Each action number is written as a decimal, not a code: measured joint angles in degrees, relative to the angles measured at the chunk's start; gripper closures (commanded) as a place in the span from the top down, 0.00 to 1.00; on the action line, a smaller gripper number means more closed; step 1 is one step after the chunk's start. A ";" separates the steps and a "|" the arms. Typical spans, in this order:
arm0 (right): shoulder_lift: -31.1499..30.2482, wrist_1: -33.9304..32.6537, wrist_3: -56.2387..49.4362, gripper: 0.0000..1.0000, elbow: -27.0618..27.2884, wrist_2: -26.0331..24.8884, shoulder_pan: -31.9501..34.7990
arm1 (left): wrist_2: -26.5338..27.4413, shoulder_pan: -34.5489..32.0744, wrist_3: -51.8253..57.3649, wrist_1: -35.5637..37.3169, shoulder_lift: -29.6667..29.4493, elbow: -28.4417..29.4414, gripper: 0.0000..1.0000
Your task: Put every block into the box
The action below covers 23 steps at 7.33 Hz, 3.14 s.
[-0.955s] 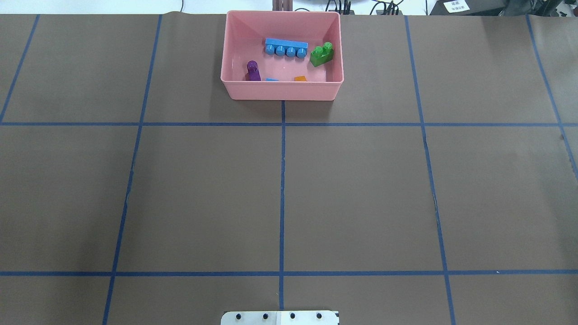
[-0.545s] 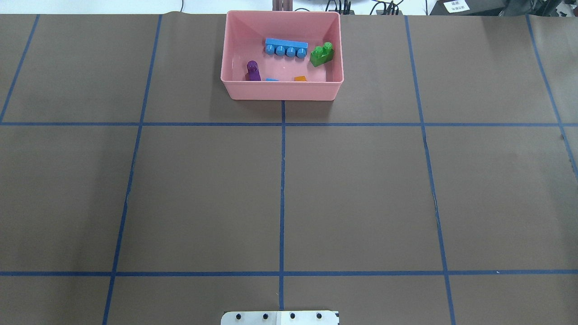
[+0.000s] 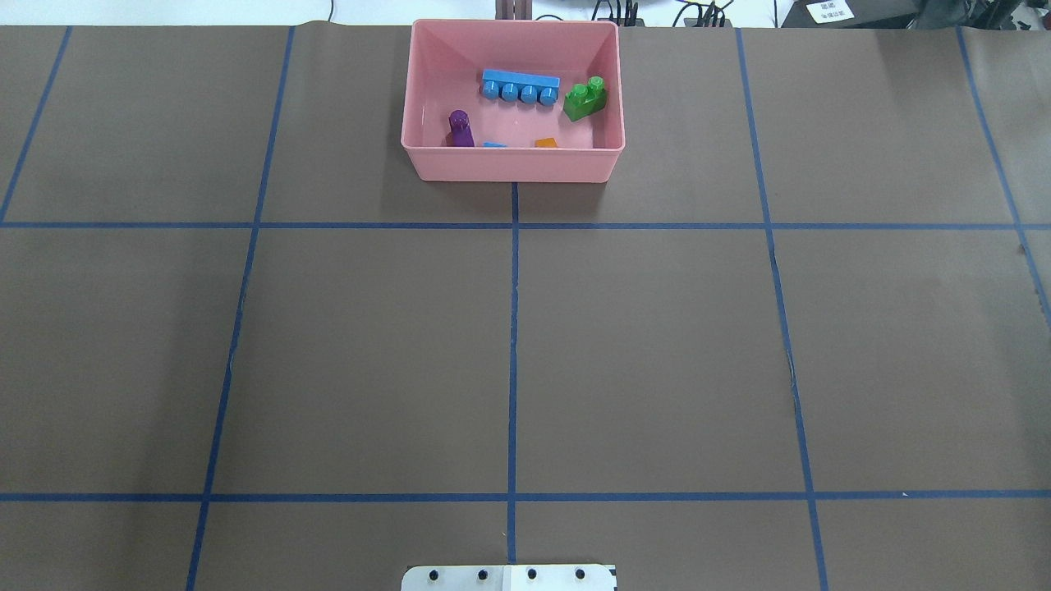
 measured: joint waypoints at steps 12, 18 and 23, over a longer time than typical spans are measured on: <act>10.01 -15.81 -0.65 1.00 -1.58 -4.29 -2.37 | 0.98 1.97 -4.16 -0.41 -1.24 0.13 1.00; 9.87 -15.85 -0.58 1.00 -1.65 -2.86 -2.38 | 0.69 1.96 -4.01 -0.63 -0.71 -0.03 1.00; 9.78 -15.74 -0.58 1.00 -1.64 -2.10 -2.38 | 0.69 1.90 -4.10 -0.51 -0.60 -0.73 1.00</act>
